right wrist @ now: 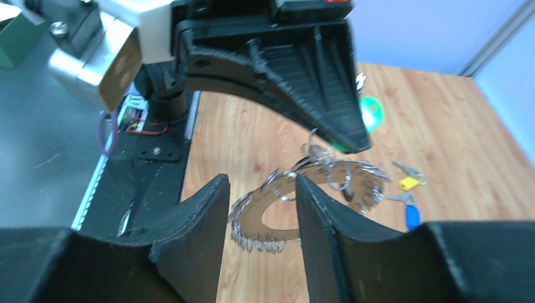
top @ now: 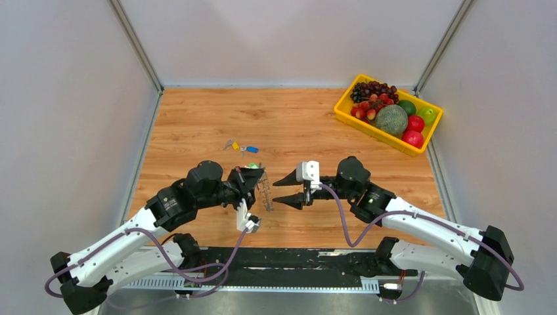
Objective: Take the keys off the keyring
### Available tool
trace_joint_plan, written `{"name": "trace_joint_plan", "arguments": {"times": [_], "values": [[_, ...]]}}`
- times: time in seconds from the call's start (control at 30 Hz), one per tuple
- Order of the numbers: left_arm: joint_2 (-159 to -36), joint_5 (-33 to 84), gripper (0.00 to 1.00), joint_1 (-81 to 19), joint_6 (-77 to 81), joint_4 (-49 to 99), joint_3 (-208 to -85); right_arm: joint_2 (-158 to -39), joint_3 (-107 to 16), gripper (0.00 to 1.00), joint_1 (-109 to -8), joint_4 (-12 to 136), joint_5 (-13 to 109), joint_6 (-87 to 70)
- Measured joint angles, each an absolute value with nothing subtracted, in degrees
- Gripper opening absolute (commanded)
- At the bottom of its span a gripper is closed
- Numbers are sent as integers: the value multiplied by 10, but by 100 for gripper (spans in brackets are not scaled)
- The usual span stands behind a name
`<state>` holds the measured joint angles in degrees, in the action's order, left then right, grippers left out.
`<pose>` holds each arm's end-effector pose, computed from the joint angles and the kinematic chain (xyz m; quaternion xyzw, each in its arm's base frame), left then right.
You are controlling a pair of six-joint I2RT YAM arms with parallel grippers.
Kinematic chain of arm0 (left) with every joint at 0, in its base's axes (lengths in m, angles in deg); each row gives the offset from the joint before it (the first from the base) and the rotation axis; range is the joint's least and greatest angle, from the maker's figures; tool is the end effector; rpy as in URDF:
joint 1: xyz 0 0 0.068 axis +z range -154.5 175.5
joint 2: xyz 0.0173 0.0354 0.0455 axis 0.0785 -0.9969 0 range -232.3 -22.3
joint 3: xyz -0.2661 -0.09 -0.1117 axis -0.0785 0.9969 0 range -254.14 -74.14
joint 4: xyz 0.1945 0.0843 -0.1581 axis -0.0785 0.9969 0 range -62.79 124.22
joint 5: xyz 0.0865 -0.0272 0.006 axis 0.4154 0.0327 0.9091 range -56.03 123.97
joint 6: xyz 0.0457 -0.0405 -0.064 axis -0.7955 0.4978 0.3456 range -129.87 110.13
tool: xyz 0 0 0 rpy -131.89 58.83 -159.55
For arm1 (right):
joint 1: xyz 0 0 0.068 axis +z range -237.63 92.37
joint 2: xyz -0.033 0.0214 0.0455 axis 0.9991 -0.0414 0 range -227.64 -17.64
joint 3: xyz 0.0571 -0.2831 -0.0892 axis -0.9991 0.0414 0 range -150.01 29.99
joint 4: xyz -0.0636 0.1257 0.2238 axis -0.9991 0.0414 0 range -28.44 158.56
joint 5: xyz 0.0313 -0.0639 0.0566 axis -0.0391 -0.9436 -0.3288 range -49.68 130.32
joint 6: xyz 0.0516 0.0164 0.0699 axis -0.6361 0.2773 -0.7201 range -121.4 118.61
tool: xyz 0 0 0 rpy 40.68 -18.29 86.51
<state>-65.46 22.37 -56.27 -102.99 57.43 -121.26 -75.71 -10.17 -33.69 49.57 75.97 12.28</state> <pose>0.1015 -0.1545 0.3250 0.8216 0.2041 0.1052 0.5217 0.1138 0.2340 0.3298 -0.5637 0.4734 0.4329 0.5203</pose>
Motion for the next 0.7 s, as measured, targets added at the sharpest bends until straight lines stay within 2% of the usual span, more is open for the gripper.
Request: {"name": "trace_joint_plan", "arguments": {"times": [0.37, 0.7], "values": [[-640, 145, 0, -563, -984, 477, -1170, -749, -117, 32, -337, 485, 661, 130], [-657, 141, 0, -563, -956, 422, -1136, -706, -79, 32, -337, 484, 620, 137]]}}
